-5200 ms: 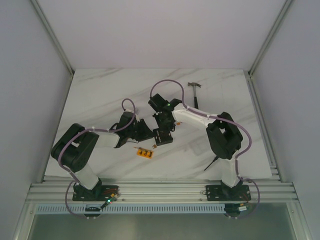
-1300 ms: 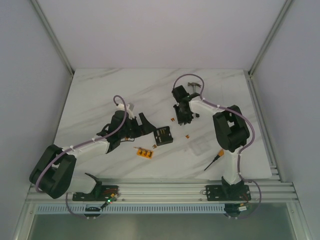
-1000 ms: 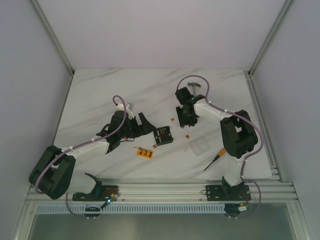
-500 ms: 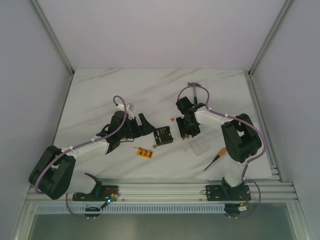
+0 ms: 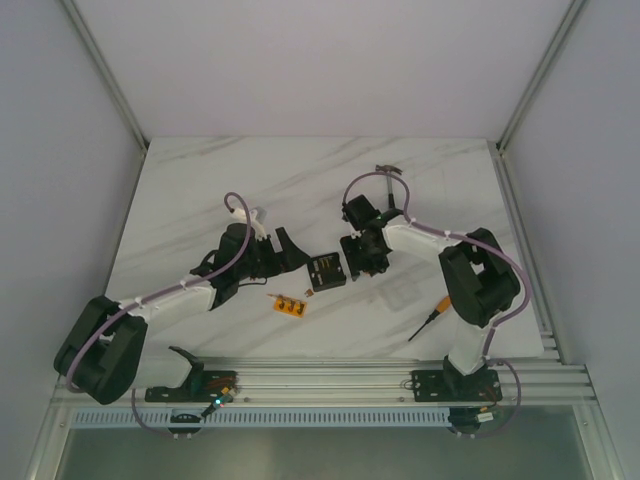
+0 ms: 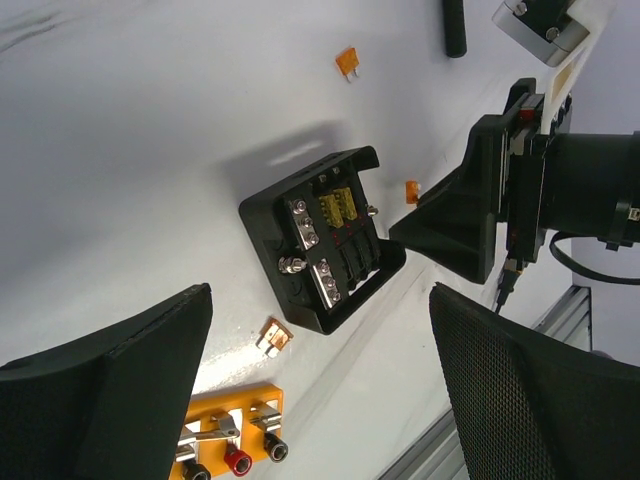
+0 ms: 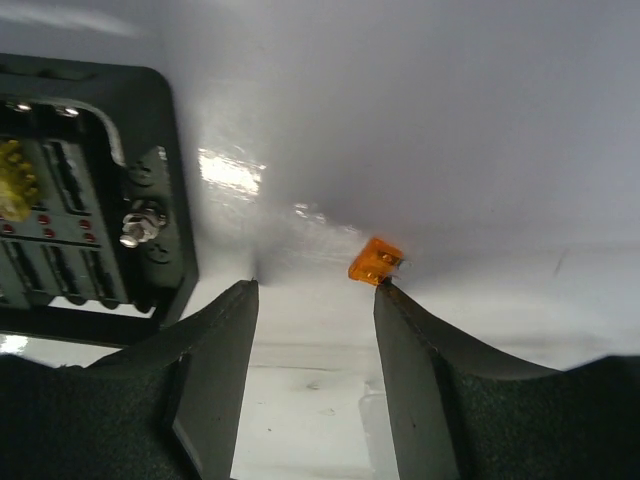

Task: Snap on the fuse box
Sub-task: Pick up the fuse from the center of the board.

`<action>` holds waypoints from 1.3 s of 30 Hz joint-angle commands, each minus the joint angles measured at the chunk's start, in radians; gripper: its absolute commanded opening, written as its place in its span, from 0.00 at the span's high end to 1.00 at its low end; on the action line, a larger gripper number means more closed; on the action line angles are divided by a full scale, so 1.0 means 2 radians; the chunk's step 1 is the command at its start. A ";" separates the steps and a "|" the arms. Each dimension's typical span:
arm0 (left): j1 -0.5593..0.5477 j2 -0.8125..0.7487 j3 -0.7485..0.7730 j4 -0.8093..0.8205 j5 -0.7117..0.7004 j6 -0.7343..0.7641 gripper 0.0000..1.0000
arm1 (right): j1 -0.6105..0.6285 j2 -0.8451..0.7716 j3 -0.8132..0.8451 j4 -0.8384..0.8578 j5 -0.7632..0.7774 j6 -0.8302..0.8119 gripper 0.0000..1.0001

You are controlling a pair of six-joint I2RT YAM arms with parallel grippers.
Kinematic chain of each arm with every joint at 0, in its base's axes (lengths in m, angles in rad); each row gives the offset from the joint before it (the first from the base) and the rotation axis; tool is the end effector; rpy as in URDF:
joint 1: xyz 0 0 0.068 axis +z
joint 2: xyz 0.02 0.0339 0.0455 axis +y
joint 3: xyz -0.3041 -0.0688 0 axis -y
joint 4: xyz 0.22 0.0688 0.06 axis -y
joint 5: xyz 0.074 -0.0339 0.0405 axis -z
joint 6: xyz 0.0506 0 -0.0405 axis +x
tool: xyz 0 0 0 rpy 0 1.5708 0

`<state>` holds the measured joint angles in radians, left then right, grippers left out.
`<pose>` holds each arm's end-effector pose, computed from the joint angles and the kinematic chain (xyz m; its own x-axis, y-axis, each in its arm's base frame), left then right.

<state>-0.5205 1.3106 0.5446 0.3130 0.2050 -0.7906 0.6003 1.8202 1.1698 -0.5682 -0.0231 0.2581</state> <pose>0.2144 -0.1348 0.2440 -0.7260 -0.3859 -0.5691 0.1843 0.6882 -0.7018 0.2877 0.1984 0.2058 -0.8947 -0.3032 -0.3280 -0.3547 0.9286 0.1090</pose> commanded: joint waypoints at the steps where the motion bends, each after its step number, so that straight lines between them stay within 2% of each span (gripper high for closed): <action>1: -0.002 -0.011 -0.008 -0.005 0.001 0.007 0.02 | 0.007 0.021 0.019 0.021 -0.040 0.008 0.44; 8: -0.003 -0.011 -0.009 -0.006 0.001 0.005 0.01 | 0.010 0.039 0.039 0.025 -0.021 -0.018 0.45; 11: -0.002 -0.013 -0.011 -0.007 0.001 0.006 0.02 | 0.013 0.018 0.050 0.015 -0.016 -0.040 0.45; 19: -0.002 -0.014 -0.012 -0.008 -0.002 0.006 0.01 | 0.010 0.027 0.082 -0.050 0.075 -0.020 0.45; 23: -0.002 -0.015 -0.012 -0.008 -0.002 0.006 0.01 | 0.007 0.040 0.085 -0.051 0.080 -0.013 0.46; 30: -0.002 -0.018 -0.014 -0.011 -0.004 0.008 0.01 | -0.010 0.057 0.090 -0.052 0.064 -0.015 0.54; 39: -0.002 -0.012 -0.010 -0.011 -0.003 0.009 0.01 | -0.012 0.072 0.087 -0.051 0.046 -0.013 0.57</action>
<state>-0.5205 1.2930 0.5293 0.3084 0.2047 -0.7906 0.5777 1.9293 1.3182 -0.6468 0.0910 0.2188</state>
